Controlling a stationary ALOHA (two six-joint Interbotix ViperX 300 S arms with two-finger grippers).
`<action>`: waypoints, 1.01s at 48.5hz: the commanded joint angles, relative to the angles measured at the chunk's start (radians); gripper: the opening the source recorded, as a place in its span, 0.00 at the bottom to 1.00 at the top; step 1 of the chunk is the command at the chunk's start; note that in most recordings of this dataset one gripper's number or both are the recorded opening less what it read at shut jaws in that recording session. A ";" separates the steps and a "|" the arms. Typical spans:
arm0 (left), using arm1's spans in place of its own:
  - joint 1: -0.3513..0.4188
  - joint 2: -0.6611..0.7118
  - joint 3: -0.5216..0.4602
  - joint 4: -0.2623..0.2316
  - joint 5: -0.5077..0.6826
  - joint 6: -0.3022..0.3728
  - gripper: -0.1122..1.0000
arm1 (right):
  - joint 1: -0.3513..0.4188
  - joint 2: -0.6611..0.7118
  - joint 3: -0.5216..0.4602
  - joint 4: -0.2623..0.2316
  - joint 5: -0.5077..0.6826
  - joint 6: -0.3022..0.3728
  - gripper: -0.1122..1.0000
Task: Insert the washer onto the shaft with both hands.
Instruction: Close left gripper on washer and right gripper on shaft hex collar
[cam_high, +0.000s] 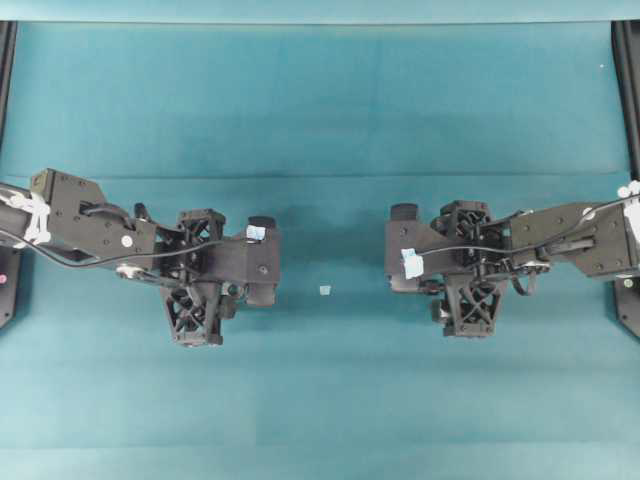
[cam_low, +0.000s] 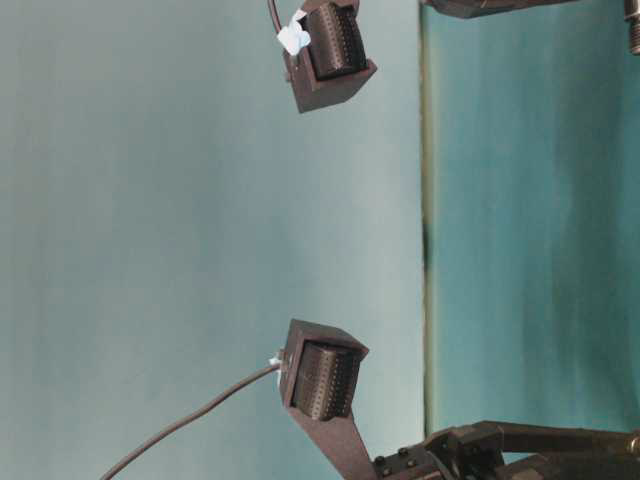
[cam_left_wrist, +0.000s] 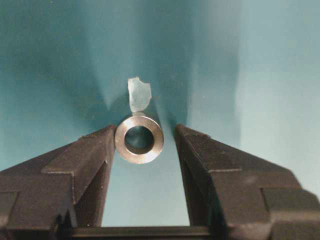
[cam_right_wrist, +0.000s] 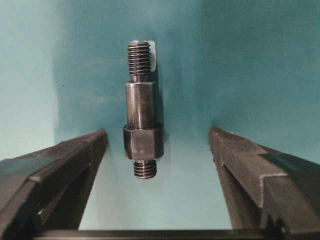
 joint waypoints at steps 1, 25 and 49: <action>-0.002 -0.015 -0.009 0.002 -0.005 0.002 0.53 | -0.008 0.011 -0.009 -0.002 -0.002 -0.005 0.50; -0.002 -0.015 -0.009 0.002 -0.005 0.005 0.44 | -0.012 0.025 -0.017 -0.002 0.014 -0.005 0.20; -0.003 -0.015 -0.011 0.000 -0.005 0.005 0.44 | -0.014 0.023 -0.026 -0.002 0.015 -0.006 0.13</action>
